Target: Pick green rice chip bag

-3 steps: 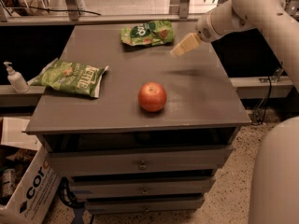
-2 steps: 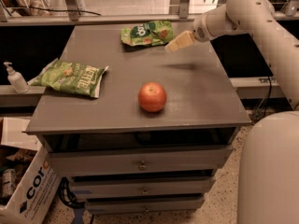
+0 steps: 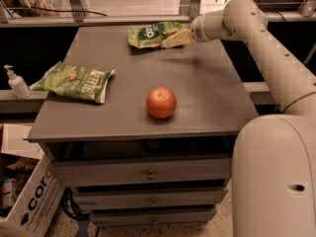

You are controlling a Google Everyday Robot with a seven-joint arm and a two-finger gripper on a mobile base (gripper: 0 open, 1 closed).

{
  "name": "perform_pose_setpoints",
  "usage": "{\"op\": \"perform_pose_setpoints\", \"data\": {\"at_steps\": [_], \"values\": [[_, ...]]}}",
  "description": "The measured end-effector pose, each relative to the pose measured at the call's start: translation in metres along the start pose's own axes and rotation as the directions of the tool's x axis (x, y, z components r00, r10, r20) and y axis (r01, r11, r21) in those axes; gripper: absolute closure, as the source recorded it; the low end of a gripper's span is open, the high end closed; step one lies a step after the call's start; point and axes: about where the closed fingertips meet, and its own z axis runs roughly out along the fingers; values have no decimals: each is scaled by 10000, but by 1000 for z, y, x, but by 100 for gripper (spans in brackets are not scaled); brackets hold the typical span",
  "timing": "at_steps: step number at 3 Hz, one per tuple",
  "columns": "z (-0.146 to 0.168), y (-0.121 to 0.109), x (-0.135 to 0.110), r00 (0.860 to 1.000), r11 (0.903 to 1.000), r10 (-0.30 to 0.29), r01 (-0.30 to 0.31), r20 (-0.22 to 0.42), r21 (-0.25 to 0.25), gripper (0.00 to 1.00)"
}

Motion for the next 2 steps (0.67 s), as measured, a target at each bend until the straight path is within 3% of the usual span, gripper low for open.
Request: {"op": "perform_pose_setpoints", "data": {"at_steps": [2], "values": [[44,7,-7,9996,9990,-265,265,-21,346,0]]}}
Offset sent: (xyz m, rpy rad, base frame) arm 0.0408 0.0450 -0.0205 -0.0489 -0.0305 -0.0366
